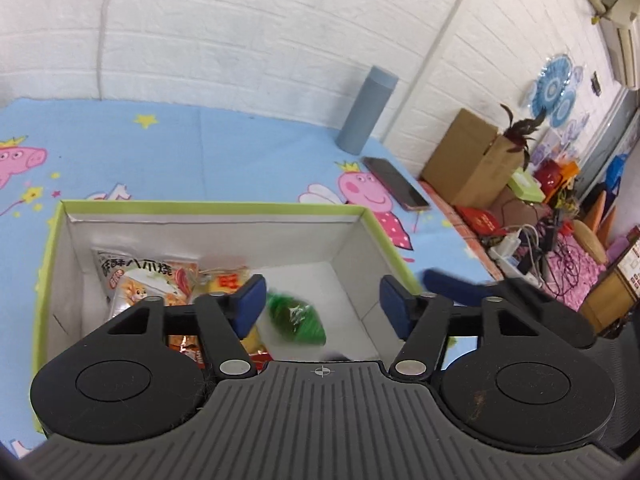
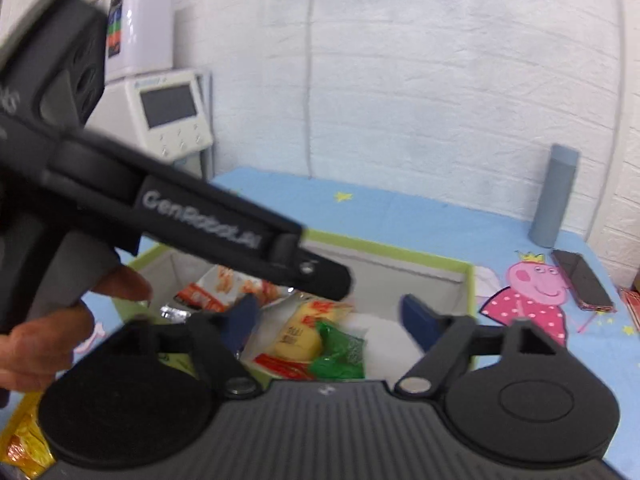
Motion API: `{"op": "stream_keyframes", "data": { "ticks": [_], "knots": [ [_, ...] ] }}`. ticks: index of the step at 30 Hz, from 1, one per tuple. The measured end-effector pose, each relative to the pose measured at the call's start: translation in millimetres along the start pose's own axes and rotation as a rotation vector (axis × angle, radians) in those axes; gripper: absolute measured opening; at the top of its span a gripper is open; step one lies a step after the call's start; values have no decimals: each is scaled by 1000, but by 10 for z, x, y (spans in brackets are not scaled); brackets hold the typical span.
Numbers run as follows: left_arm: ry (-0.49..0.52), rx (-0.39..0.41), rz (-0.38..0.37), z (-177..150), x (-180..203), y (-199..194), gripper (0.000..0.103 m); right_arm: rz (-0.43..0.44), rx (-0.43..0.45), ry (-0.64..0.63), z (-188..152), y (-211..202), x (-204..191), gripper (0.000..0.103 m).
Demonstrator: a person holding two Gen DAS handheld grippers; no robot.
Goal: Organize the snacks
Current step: 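Drop the green candy into the green box with the left gripper, then reach the left gripper to the yellow barcode pastry and grasp it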
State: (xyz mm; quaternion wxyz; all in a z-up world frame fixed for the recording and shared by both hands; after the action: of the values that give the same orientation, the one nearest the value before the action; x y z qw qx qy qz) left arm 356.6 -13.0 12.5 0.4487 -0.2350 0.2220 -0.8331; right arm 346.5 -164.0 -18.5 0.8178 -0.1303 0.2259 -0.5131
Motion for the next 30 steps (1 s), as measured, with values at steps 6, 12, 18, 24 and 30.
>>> {"op": "stream_keyframes", "data": {
  "ticks": [6, 12, 18, 24, 30],
  "knots": [
    [48, 11, -42, -255, 376, -259, 62, -13, 98, 21, -136, -691, 68, 102],
    [78, 10, -81, -617, 783, -536, 62, -56, 58, 6, -552, -1199, 92, 102],
    [70, -61, -150, -1161, 1196, -614, 62, -22, -60, 167, -1314, -1531, 74, 102],
    [105, -122, -150, -1491, 1466, -490, 57, -3, -110, 285, -1698, -1545, 51, 102],
    [96, -186, -144, -1642, 1460, -351, 38, -16, -165, 255, -1796, -1348, -1, 102]
  ]
}}
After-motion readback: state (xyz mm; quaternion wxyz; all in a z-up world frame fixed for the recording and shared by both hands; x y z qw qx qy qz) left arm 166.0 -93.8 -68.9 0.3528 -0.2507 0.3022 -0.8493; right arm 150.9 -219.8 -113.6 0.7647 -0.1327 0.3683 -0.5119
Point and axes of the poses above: each gripper's, at about its wrist camera, not at the fingertips, and y roughly the way its jaws point, x to its right, z to its top, the point moved 6 cm from there along y, roughly the way its jaws point, and after that the axes turned 14 degrees about y, right-handed, at the moved point
